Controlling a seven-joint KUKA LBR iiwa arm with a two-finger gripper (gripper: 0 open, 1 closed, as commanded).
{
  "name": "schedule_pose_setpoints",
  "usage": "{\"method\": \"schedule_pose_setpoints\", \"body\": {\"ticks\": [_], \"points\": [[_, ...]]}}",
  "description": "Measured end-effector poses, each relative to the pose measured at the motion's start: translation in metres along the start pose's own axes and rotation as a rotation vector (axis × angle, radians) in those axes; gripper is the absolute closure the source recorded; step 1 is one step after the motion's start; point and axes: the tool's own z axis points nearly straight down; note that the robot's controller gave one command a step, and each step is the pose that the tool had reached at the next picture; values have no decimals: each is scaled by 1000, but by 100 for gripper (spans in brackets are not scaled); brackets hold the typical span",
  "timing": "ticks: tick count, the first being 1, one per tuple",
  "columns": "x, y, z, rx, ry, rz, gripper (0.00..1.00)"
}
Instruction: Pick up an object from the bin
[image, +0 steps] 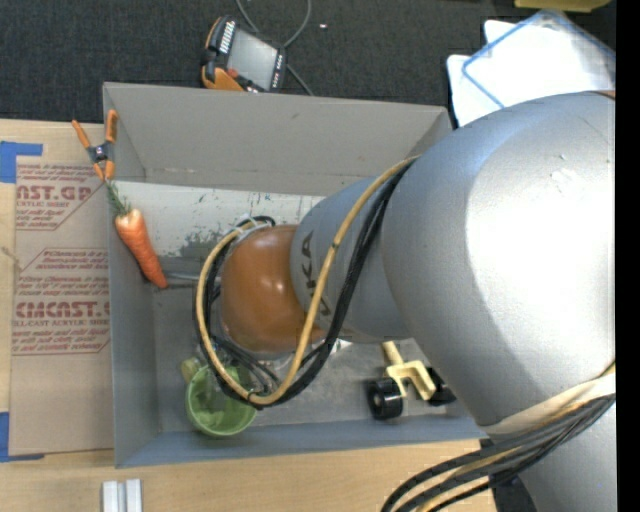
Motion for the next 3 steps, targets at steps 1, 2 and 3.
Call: {"method": "schedule_pose_setpoints", "body": {"ticks": [1, 2, 3], "points": [[-11, -13, 2, -1, 4, -64, 100], [-3, -13, 1, 0, -4, -94, 100], [-7, -20, 0, -2, 2, -6, 100]]}}
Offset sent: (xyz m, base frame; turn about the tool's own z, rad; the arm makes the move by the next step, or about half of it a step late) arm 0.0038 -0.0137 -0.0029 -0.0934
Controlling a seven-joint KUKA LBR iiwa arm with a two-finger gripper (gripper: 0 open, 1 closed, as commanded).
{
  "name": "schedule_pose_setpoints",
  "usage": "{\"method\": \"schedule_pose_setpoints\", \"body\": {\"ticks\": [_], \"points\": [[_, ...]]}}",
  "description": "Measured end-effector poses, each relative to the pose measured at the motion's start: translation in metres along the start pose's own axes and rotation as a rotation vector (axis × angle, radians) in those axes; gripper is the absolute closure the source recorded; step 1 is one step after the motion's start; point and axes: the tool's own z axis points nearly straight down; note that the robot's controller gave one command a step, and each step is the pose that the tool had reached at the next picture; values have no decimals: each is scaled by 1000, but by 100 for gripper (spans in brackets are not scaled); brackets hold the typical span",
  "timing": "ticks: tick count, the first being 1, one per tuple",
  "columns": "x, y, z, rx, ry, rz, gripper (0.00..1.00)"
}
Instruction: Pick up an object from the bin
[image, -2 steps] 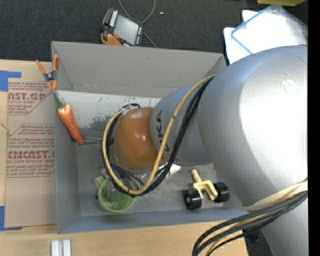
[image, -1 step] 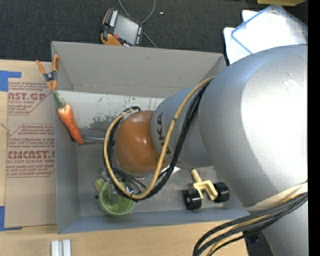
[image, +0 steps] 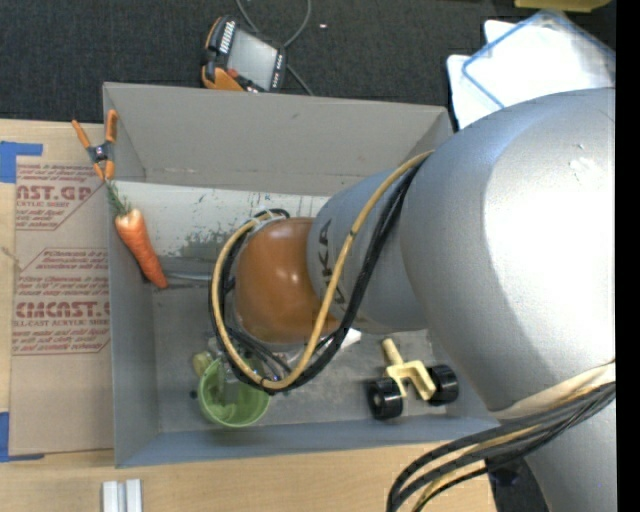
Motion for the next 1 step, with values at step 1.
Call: {"method": "schedule_pose_setpoints", "body": {"ticks": [1], "points": [[3, -1, -1, 1, 0, -14, 100]]}}
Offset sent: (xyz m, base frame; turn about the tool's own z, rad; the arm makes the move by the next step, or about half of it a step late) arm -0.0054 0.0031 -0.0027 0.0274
